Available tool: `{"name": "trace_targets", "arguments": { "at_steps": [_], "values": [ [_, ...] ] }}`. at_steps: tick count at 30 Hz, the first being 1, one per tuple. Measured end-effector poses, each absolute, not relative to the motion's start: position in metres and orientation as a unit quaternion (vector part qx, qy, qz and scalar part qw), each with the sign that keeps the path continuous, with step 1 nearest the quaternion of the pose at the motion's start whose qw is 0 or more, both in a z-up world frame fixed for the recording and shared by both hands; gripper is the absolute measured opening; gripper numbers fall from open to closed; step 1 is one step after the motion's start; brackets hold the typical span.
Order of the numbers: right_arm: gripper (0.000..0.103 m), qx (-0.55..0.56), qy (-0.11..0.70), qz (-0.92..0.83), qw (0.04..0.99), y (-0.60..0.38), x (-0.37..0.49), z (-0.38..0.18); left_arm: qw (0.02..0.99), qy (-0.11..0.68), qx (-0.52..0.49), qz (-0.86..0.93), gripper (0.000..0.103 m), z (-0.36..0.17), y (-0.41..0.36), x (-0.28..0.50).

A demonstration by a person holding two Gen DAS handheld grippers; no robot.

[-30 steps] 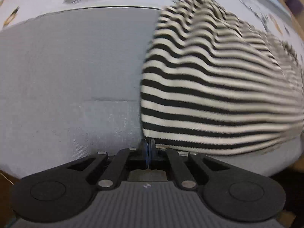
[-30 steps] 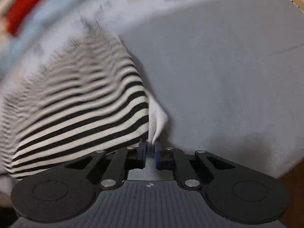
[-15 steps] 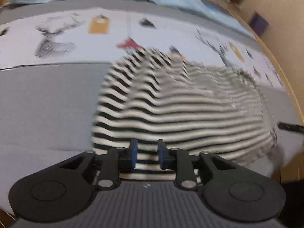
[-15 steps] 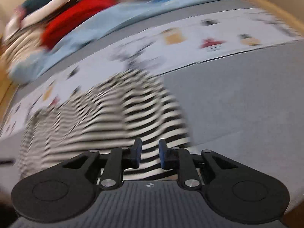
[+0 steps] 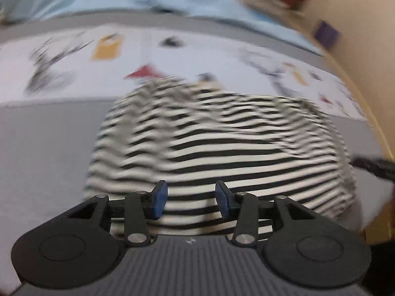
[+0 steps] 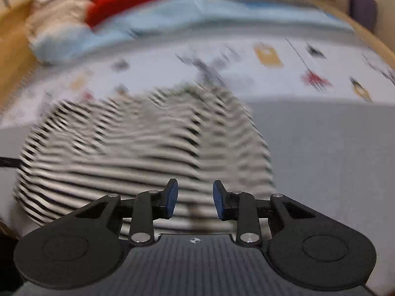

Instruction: Fold small clothes

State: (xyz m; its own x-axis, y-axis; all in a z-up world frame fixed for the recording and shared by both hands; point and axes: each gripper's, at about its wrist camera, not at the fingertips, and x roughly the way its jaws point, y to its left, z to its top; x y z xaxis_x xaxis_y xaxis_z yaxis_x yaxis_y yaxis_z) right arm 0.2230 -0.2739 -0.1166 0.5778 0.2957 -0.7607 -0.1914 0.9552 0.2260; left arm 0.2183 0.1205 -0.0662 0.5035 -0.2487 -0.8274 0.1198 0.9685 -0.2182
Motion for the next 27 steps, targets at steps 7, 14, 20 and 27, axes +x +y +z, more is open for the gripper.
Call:
{"name": "trace_targets", "arguments": {
  "at_steps": [7, 14, 20, 27],
  "values": [
    [0.033, 0.025, 0.398, 0.258, 0.880, -0.200, 0.233, -0.109, 0.848, 0.470, -0.016, -0.245, 0.047, -0.074, 0.035, 0.219],
    [0.032, -0.104, 0.515, 0.248, 0.814, -0.141, 0.255, -0.166, 0.783, 0.572, 0.118, -0.214, 0.043, -0.132, -0.008, 0.230],
    [0.032, -0.032, 0.492, 0.238, 0.837, -0.165, 0.270, -0.145, 0.824, 0.537, 0.023, -0.179, 0.043, -0.106, 0.030, 0.251],
    [0.021, 0.027, 0.521, 0.157, 0.838, -0.217, 0.290, -0.157, 0.832, 0.553, -0.033, -0.024, 0.022, -0.117, 0.096, 0.283]
  ]
}}
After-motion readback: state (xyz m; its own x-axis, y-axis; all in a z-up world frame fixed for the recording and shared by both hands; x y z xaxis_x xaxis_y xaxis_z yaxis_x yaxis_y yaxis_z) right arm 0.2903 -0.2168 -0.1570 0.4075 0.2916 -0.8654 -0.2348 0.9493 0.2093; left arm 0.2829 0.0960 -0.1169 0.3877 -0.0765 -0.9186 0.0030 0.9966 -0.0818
